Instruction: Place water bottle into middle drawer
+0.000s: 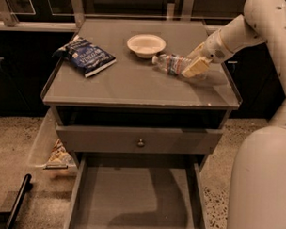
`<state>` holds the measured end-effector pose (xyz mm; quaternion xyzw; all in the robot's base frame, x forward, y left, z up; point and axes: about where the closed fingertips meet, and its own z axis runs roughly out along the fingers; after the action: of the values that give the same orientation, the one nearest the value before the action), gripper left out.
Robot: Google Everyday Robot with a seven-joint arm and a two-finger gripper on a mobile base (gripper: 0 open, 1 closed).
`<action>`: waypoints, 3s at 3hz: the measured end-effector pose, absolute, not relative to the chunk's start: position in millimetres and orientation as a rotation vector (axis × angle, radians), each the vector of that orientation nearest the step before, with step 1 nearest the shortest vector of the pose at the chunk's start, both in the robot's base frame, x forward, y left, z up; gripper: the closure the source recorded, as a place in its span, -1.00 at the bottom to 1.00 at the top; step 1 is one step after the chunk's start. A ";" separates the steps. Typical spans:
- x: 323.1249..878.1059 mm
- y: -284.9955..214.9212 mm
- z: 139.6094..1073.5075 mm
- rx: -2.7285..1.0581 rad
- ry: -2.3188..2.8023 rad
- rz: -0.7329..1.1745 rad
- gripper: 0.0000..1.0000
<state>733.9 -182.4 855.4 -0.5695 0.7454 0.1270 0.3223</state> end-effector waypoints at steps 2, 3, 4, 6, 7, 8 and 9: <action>733.9 -182.4 855.3 -1.495 1.957 0.334 1.00; 733.8 -181.8 854.6 -1.497 1.958 0.334 1.00; 726.2 -182.3 860.7 -1.505 1.950 0.322 1.00; 679.9 -193.6 890.0 -1.526 1.882 0.264 1.00; 641.5 -211.1 887.0 -1.513 1.853 0.237 1.00; 592.7 -226.5 875.2 -1.511 1.810 0.213 1.00; 543.5 -231.0 854.2 -1.544 1.774 0.212 1.00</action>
Offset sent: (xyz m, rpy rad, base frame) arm 0.0000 0.0000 0.0000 0.0000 0.0000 0.0000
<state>543.5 -231.0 854.2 -0.6047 0.6949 0.0829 0.3802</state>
